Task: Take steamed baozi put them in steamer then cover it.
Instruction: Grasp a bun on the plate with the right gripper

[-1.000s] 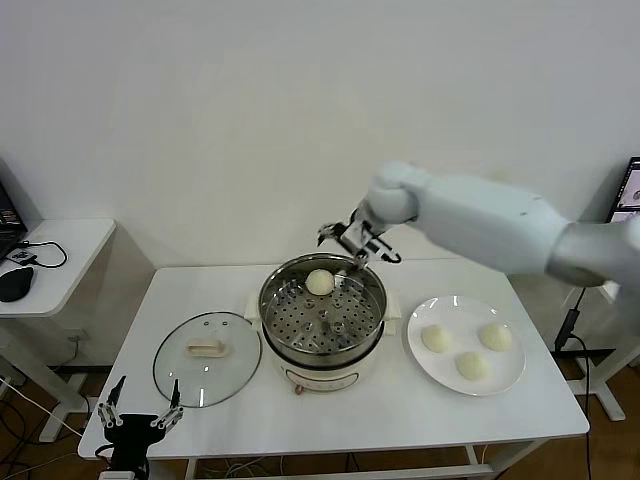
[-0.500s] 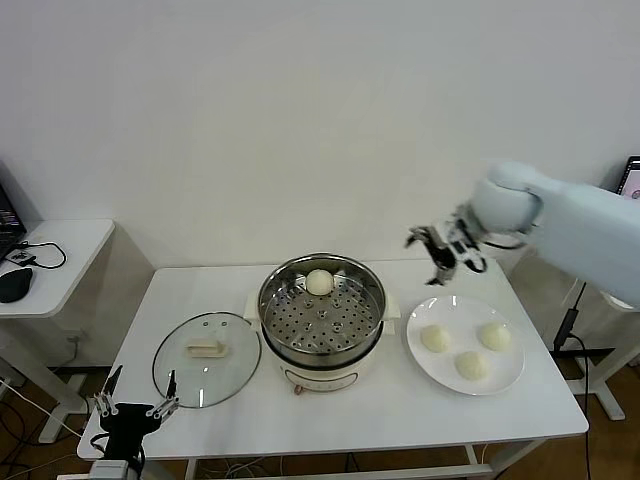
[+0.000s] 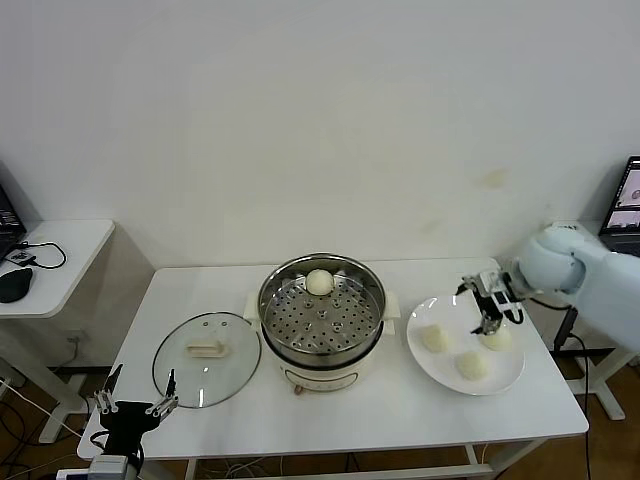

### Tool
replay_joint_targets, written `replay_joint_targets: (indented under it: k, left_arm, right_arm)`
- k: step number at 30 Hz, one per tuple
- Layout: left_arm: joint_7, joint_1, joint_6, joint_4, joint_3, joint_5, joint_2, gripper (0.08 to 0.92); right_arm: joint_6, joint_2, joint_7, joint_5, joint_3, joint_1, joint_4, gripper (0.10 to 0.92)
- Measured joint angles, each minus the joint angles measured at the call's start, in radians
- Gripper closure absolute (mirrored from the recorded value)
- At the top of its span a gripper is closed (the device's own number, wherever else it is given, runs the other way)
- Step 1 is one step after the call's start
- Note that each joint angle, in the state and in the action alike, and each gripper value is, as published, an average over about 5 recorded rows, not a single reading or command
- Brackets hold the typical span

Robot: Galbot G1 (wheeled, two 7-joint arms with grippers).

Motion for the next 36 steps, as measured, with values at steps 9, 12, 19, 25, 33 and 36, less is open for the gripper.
replay_joint_targets:
  k: [9,12,19,25,33,36]
  left_arm:
    - [0.006,0.003,0.006,-0.001,-0.008,0.001,-0.003,0.177]
    - [0.006,0.003,0.007,0.0,-0.009,0.002,-0.005,0.177]
    - [0.006,0.005,0.007,0.0,-0.011,0.003,-0.008,0.177]
    - [0.006,0.004,0.007,0.001,-0.012,0.002,-0.01,0.177]
    - [0.007,0.002,0.007,0.004,-0.01,0.002,-0.011,0.177]
    - [0.007,0.0,0.007,0.005,-0.01,0.002,-0.01,0.177]
  right_arm:
    - [0.016,0.098,0.012,-0.048,0.089,-0.124,-0.126,0.203]
    - [0.018,0.136,0.016,-0.058,0.109,-0.143,-0.165,0.202]
    - [0.02,0.216,0.017,-0.082,0.129,-0.166,-0.249,0.203]
    - [0.021,0.266,0.017,-0.097,0.139,-0.18,-0.307,0.205]
    - [0.018,0.301,0.014,-0.109,0.152,-0.194,-0.351,0.264]
    - [0.016,0.307,0.011,-0.112,0.154,-0.193,-0.361,0.305]
